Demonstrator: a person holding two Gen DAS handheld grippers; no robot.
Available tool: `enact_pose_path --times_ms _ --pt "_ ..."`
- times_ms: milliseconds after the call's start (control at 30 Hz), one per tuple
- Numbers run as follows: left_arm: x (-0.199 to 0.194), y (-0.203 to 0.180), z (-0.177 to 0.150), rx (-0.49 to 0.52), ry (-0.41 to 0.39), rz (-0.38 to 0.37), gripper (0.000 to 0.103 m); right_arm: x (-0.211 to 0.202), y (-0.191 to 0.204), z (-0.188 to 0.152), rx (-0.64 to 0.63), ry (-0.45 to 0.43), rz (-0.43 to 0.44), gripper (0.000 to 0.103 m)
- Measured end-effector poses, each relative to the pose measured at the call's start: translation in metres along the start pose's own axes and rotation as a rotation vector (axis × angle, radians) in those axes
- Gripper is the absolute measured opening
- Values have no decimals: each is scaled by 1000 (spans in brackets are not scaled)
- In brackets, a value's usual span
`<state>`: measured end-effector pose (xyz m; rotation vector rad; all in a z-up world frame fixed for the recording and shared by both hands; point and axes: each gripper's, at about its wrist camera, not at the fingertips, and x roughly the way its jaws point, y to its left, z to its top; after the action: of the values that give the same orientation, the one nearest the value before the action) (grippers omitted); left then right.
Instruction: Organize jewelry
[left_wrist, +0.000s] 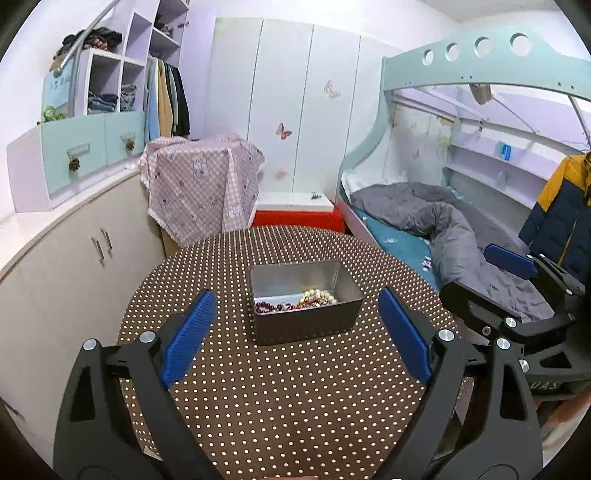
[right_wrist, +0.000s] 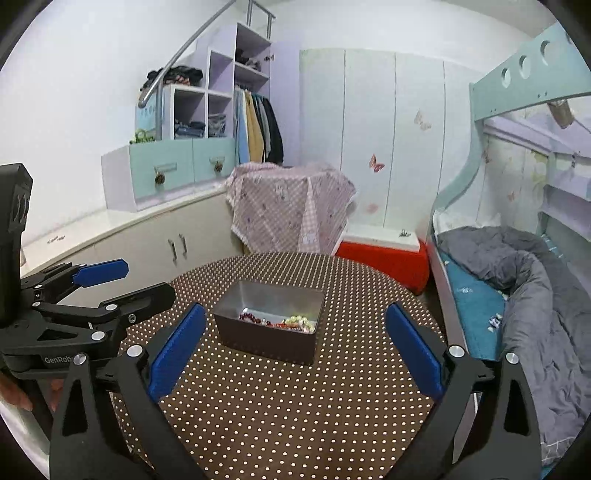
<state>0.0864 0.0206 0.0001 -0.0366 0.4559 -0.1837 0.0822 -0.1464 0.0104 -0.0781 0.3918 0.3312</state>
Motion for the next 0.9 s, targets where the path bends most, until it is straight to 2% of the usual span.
enact_pose_path --times_ms 400,900 --pt "-40 -14 12 6 -100 46 93 -36 4 10 -10 -112 -18 95" --pt "-55 -18 14 19 -136 88 95 -50 7 9 -14 -149 -31 95"
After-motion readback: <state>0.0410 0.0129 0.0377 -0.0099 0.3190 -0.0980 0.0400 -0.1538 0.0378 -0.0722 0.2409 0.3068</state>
